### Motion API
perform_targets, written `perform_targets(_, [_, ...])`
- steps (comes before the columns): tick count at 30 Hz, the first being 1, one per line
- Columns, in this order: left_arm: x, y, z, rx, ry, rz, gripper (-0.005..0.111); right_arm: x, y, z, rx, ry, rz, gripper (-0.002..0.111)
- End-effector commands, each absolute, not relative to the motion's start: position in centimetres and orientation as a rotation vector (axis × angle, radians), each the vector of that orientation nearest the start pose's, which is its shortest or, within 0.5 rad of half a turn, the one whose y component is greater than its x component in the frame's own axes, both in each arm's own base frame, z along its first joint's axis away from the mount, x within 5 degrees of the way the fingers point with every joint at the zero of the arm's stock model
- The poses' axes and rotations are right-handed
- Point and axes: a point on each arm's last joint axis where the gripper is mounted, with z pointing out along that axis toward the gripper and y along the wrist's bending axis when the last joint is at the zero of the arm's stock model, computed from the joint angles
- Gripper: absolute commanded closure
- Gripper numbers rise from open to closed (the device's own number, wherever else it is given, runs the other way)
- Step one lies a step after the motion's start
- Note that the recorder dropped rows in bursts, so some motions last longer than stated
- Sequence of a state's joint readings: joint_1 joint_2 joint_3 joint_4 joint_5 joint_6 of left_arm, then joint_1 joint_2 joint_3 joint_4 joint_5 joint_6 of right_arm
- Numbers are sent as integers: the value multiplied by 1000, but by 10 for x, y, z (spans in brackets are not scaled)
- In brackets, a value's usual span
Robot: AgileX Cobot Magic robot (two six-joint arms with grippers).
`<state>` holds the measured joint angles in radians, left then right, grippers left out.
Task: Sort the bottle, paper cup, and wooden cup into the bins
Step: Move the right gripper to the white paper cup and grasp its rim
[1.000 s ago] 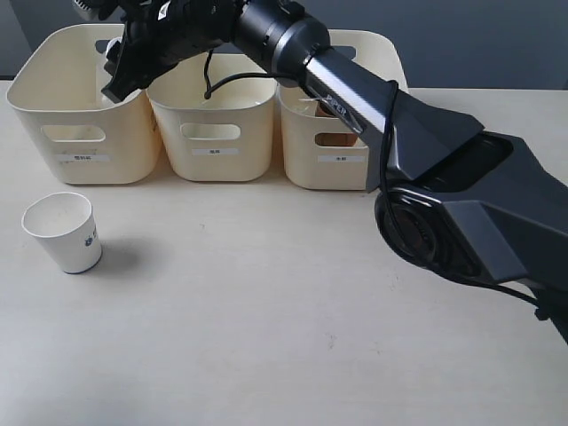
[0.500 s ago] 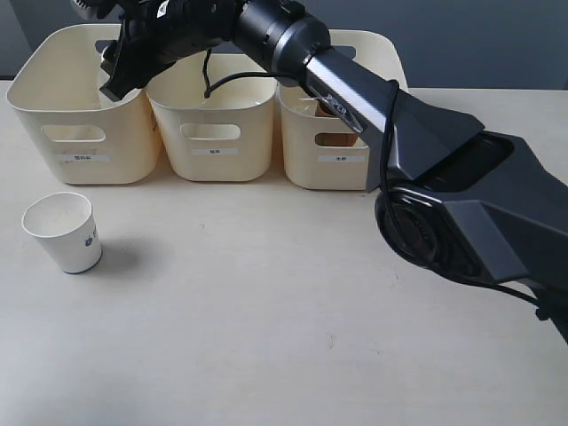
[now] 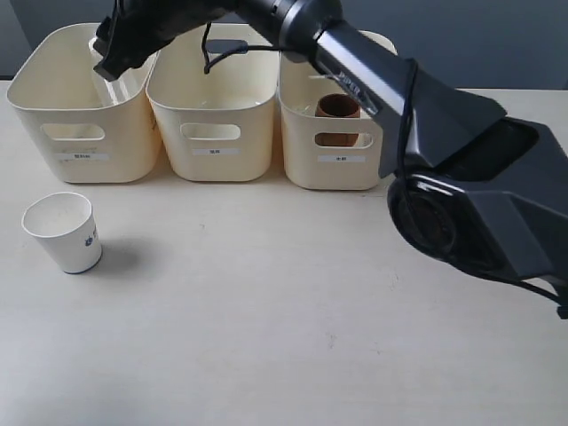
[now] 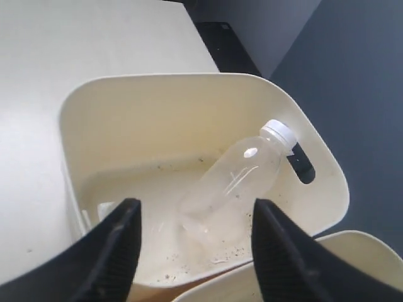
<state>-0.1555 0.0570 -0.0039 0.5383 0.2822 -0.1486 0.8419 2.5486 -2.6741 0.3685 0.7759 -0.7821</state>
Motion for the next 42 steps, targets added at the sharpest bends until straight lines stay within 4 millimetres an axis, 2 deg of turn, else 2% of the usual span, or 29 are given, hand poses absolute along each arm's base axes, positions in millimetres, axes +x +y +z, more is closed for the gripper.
perform_targets(1, [59, 4, 188, 366, 1752, 277, 107, 340, 428, 313, -1611, 1520, 547, 56])
perform_targets(2, [59, 4, 188, 366, 1752, 277, 107, 325, 425, 315, -1758, 1495, 634, 56])
perform_targets(3, [59, 4, 188, 366, 1752, 277, 107, 316, 425, 315, -1828, 1478, 673, 56])
perform_targets(6, [59, 4, 188, 366, 1752, 277, 107, 303, 433, 312, -1901, 1421, 684, 56])
perform_targets(8, [59, 4, 188, 366, 1752, 277, 107, 290, 446, 298, -1978, 1403, 590, 56])
perform_targets(11, [59, 4, 188, 366, 1752, 277, 107, 279, 460, 280, -2052, 1367, 558, 56])
perform_targets(13, [59, 4, 188, 366, 1752, 277, 107, 269, 475, 249, -2142, 1330, 543, 56])
perform_targets(17, [59, 4, 188, 366, 1752, 277, 107, 265, 485, 214, -2220, 1337, 505, 56])
perform_targets(28, [59, 4, 188, 366, 1752, 277, 107, 249, 498, 184, -2312, 1284, 509, 56])
perform_targets(31, [59, 4, 188, 366, 1752, 277, 107, 251, 498, 175, -2329, 1294, 483, 57])
perform_targets(34, [59, 4, 188, 366, 1752, 277, 107, 252, 497, 172, -2336, 1296, 466, 63])
perform_targets(37, [59, 4, 188, 366, 1752, 277, 107, 254, 496, 172, -2343, 1294, 427, 76])
perform_targets(38, [59, 4, 188, 366, 1752, 277, 107, 254, 496, 174, -2338, 1296, 424, 86])
perform_targets(40, [59, 4, 188, 366, 1752, 277, 107, 254, 495, 183, -2326, 1287, 421, 104])
perform_targets(41, [59, 4, 188, 366, 1752, 277, 107, 254, 494, 189, -2316, 1284, 419, 108])
perform_targets(42, [59, 4, 188, 366, 1752, 277, 107, 253, 493, 203, -2294, 1274, 416, 108])
